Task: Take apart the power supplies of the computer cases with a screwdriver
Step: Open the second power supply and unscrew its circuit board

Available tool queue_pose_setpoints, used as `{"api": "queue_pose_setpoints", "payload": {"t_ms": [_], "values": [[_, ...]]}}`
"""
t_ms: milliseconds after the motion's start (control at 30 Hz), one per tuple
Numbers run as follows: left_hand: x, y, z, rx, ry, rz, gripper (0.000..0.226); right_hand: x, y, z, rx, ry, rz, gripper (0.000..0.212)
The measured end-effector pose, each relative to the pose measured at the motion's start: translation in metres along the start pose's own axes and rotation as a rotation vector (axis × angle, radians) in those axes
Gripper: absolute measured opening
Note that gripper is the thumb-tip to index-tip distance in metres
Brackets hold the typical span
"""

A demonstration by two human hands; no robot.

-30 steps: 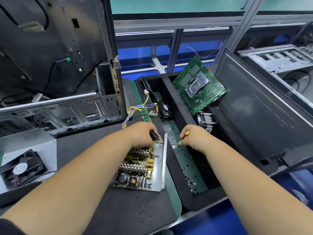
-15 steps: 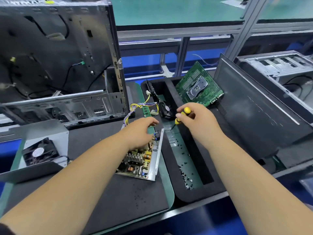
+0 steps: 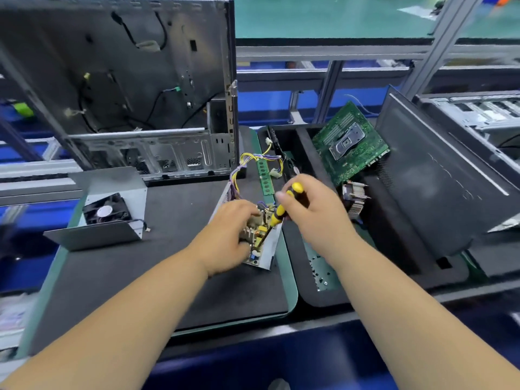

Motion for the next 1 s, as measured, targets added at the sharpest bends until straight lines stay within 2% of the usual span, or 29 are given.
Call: {"api": "queue_pose_setpoints", "payload": {"t_ms": [133,233,400,633,1000], "values": [[0.022,0.022,0.002,-0.087,0.125,0.013,0.082,0.011,0.031,0.009,0.137,0.042,-0.052,0.013],[0.034,0.034,-0.013,-0.186,0.108,0.053,0.092,0.022,0.047,0.019,0.168,0.103,-0.049,0.013],[0.036,0.037,-0.020,-0.279,0.120,0.170,0.084,0.028,0.056,0.017,0.250,0.105,-0.037,0.012],[0.037,0.037,-0.022,-0.277,0.152,0.303,0.083,0.031,0.056,0.009,0.290,0.064,-0.005,0.012],[0.038,0.038,-0.025,-0.277,0.165,0.330,0.082,0.034,0.063,0.008,0.309,0.094,-0.069,0.015]]}}
Point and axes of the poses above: each hand's wrist, its own x-axis away from the middle knuckle, its own y-axis out of the palm, z = x × y, the point moved 10 cm from there along -x, towards the middle knuckle, and after that the axes turned 5 degrees about -z, right-handed, at the moved point
